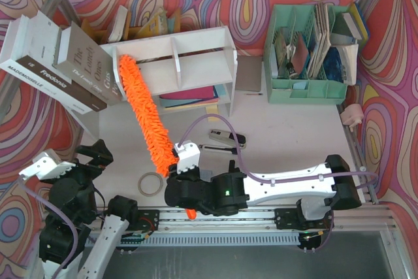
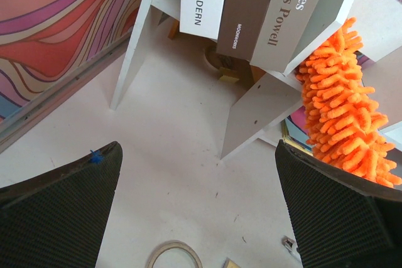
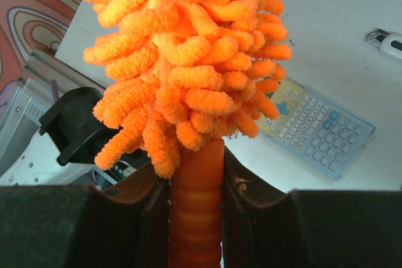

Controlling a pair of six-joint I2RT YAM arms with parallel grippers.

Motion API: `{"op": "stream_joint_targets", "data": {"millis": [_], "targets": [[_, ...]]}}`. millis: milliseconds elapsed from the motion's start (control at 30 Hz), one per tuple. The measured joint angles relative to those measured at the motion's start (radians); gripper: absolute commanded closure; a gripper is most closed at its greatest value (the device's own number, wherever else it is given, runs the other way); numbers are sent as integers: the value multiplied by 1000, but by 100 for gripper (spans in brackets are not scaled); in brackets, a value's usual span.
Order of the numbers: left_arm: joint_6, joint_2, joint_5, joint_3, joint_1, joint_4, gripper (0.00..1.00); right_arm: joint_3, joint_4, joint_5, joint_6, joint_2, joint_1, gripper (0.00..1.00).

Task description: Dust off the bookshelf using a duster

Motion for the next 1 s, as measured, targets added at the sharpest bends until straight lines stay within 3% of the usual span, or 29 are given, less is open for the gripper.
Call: {"op": "stream_joint_targets", "data": {"millis": [467,1000], "targets": [[0,7,3,0,0,0,1,-109,150,5,-80,-115,6,100],[0,11,3,0,0,0,2,-111,28,-30,41,-102,-37,100]]}}
